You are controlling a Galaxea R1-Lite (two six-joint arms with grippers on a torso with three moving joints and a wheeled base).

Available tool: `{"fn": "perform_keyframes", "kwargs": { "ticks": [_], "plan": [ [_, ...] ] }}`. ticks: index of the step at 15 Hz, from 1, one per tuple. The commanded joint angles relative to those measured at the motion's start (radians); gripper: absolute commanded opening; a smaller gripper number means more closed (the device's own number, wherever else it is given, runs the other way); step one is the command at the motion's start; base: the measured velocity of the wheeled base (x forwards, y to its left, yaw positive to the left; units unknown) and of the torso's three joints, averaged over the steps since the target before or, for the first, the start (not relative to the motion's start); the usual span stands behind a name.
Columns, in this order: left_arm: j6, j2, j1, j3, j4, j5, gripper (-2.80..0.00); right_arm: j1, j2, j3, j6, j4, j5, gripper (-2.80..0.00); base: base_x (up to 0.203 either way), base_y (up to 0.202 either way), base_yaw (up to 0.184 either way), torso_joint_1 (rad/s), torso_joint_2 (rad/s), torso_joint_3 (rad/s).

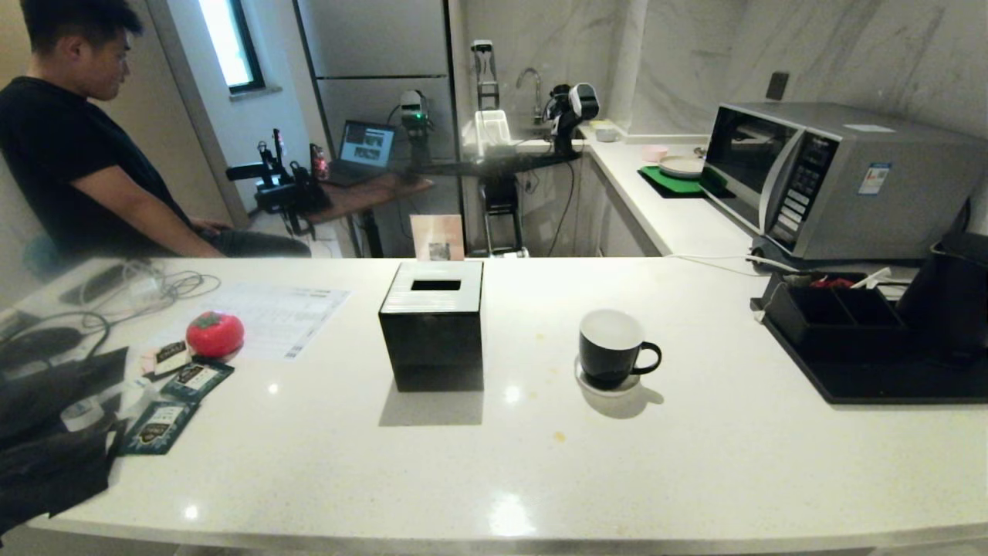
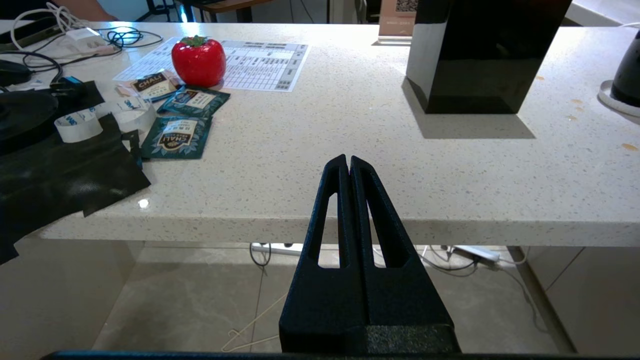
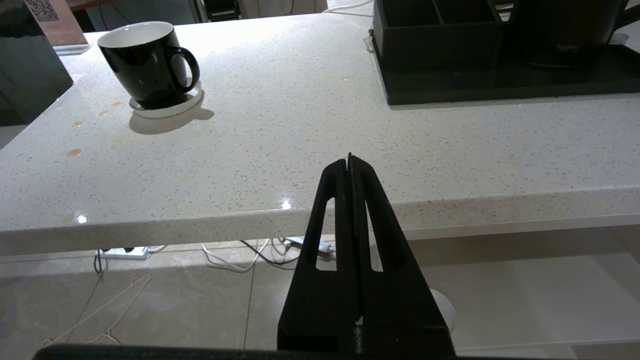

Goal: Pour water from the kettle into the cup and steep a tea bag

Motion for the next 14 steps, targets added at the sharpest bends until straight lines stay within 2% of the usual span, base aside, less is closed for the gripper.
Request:
{"fn": "perform_keyframes", "kwargs": {
  "ticks": [1, 14],
  "plan": [
    [0.000, 0.001, 0.000, 0.000, 0.000, 0.000, -2.80, 0.000, 0.001, 0.000, 0.001, 0.000, 0.000, -2.80, 0.000, 0.000, 0.000, 0.000, 0.00, 0.000],
    [-0.001, 0.001, 0.000, 0.000, 0.000, 0.000, -2.80, 0.000, 0.001, 0.000, 0.000, 0.000, 0.000, -2.80, 0.000, 0.000, 0.000, 0.000, 0.00, 0.000]
  ]
}}
